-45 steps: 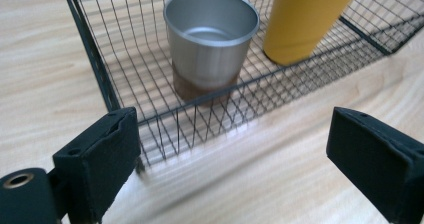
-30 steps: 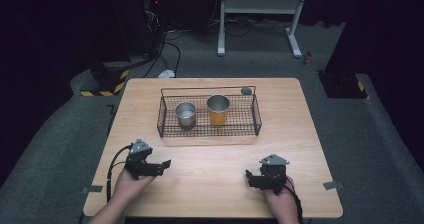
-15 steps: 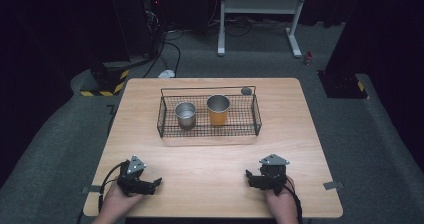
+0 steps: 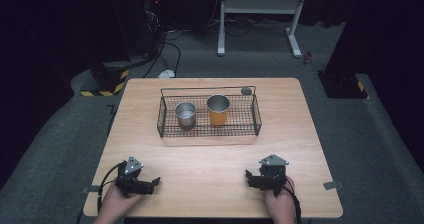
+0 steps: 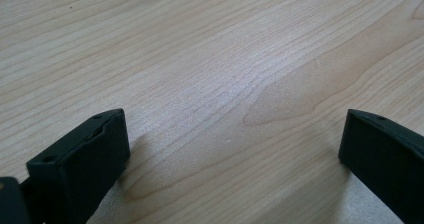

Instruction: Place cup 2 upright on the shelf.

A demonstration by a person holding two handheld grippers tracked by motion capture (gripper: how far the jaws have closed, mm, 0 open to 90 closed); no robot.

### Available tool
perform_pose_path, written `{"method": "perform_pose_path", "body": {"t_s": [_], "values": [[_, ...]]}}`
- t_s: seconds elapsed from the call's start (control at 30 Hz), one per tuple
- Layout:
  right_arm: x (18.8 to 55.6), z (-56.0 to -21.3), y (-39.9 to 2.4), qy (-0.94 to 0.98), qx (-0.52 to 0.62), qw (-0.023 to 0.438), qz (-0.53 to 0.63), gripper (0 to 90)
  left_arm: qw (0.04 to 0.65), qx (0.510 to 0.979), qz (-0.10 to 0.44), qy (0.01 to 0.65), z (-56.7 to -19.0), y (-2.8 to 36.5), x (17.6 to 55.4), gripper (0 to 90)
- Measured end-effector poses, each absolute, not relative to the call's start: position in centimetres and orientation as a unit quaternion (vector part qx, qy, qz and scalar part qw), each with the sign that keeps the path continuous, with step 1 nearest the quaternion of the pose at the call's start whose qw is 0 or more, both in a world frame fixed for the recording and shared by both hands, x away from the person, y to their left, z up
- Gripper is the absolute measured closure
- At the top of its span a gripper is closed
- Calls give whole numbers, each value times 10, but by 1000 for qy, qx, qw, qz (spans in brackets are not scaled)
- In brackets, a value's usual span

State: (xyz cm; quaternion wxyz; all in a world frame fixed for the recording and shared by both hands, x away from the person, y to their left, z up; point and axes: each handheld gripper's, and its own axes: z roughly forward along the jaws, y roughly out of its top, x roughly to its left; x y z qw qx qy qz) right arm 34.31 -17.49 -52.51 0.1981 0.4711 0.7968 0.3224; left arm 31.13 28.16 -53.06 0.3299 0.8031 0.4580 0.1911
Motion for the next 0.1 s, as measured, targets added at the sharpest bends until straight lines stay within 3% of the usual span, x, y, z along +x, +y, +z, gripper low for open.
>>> {"method": "perform_pose_path", "body": {"t_s": [0.1], "values": [[343,-525,-175,795,471,207,320,121,328,804,191,457,-530,282,312,3]]}}
